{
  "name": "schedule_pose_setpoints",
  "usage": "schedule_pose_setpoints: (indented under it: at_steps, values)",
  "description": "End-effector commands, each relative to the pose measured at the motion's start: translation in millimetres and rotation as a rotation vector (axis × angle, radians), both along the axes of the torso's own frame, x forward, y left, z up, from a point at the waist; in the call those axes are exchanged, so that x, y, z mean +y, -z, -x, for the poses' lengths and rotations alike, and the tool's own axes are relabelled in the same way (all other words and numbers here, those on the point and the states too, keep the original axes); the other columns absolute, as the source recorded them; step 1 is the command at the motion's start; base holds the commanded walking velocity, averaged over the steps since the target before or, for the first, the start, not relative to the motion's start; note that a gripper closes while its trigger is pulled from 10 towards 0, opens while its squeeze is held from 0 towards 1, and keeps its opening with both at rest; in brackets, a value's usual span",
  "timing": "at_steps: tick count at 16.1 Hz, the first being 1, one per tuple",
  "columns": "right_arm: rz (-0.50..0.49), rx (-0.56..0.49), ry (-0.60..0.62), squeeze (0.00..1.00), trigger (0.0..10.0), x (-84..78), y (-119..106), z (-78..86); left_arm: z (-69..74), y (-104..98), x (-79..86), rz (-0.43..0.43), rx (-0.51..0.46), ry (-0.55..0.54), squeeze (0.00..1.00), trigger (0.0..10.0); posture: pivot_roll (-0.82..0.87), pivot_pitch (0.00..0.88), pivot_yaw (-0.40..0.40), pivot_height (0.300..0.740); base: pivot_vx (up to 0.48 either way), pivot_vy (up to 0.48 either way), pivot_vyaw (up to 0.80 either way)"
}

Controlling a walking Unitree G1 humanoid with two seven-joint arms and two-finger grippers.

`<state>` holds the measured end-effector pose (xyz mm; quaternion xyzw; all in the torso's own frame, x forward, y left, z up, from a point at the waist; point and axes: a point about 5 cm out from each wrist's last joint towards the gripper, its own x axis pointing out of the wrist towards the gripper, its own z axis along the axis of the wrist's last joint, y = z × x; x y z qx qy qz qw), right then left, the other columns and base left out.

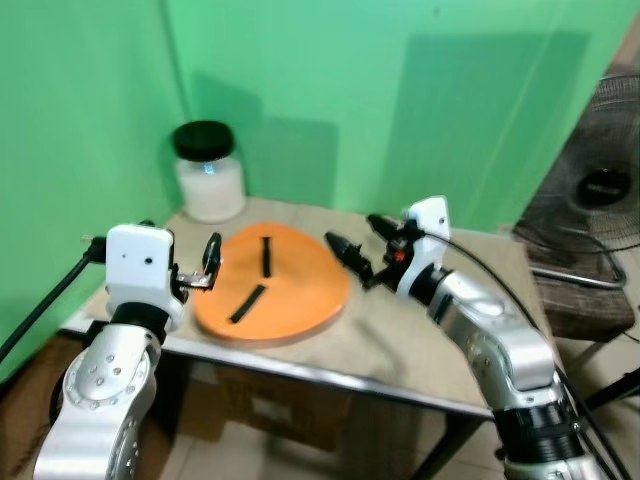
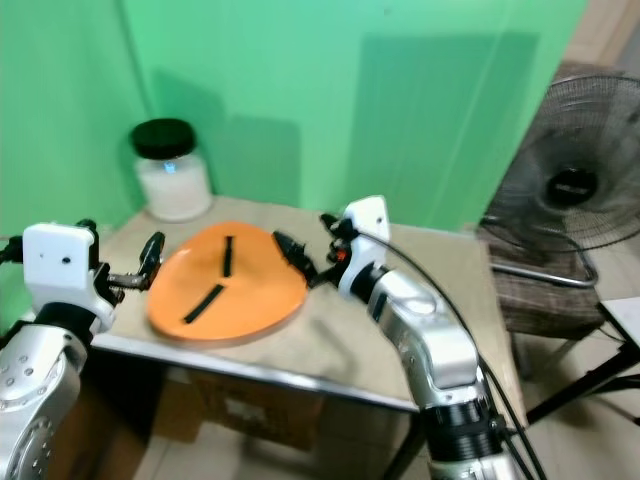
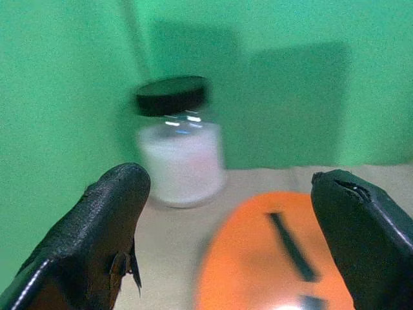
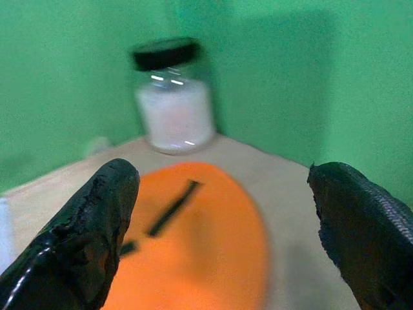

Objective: Setting the table

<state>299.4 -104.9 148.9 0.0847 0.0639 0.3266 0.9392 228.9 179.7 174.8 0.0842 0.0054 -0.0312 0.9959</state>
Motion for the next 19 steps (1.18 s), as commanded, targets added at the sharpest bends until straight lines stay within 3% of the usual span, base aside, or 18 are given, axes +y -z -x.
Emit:
schedule_pose_setpoints:
  at_steps: [1, 3, 4, 6, 12, 15, 19]
  values:
    - [-0.011, 0.023, 0.012, 0.00, 10.0, -3.2, 1.4, -3.2, -2.7, 2.1, -2.7, -0.009, 0.024, 0.071, 0.00, 10.0, 0.01, 0.000, -0.012, 0.740, 0.000, 0.000, 0.00]
    - [-0.015, 0.029, 0.004, 0.00, 10.0, -0.8, 1.3, -4.9, -7.2, 14.7, 3.3, -0.082, 0.107, 0.176, 0.00, 10.0, 0.01, 0.000, -0.012, 0.740, 0.000, 0.000, 0.00]
    - [-0.014, 0.022, -0.008, 0.00, 10.0, 1.8, 0.3, -6.6, -12.0, 25.7, 15.1, -0.168, 0.175, 0.213, 0.00, 10.0, 0.01, 0.000, -0.008, 0.740, 0.000, 0.000, 0.00]
    - [-0.020, 0.019, -0.031, 0.00, 10.0, 3.5, -2.1, -7.9, -22.7, 31.7, 34.9, -0.213, 0.218, 0.213, 0.00, 10.0, 0.00, 0.000, -0.007, 0.740, 0.000, 0.000, 0.00]
    - [-0.021, 0.058, -0.134, 0.00, 10.0, 1.9, 0.0, -0.2, -36.7, 64.4, 59.5, -0.246, 0.314, 0.321, 0.00, 10.0, -0.01, 0.000, -0.008, 0.740, 0.000, 0.000, 0.00]
    - [-0.006, 0.062, -0.132, 0.00, 10.0, -1.8, 2.6, 0.5, -34.0, 76.6, 68.9, -0.304, 0.355, 0.333, 0.00, 10.0, -0.01, 0.000, -0.001, 0.740, 0.000, 0.000, 0.00]
    - [0.017, 0.078, -0.153, 0.00, 10.0, 6.0, 5.9, -5.2, -26.9, 92.0, 70.4, -0.287, 0.375, 0.328, 0.00, 10.0, -0.01, 0.000, -0.012, 0.740, 0.000, 0.000, 0.00]
